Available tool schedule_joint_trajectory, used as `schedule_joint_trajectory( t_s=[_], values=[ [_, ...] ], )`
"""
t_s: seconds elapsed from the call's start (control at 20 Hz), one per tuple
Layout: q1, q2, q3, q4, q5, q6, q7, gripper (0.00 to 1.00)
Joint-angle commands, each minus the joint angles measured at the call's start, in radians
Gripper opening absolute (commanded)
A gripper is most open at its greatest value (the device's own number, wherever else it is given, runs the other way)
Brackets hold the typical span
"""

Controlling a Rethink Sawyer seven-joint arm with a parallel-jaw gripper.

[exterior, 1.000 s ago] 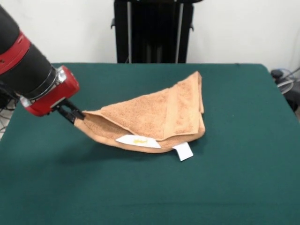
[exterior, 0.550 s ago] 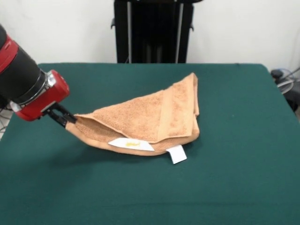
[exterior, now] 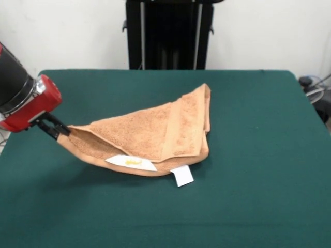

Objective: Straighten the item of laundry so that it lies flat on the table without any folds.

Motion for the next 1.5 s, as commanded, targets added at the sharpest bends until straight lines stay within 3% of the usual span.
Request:
schedule_joint_trajectory(
  t_s=[0.05,0.65,0.7,1.5],
  values=[
    [0.047,-0.005,-0.011,-0.078,-0.050,0.083,-0.156,0.00],
    [0.031,-0.019,-0.003,-0.041,-0.046,0.050,-0.161,0.00],
    [0.030,-0.018,-0.003,-0.040,-0.045,0.049,-0.163,1.00],
    [0.026,-0.041,0.000,0.003,-0.039,-0.001,-0.130,1.00]
  ],
)
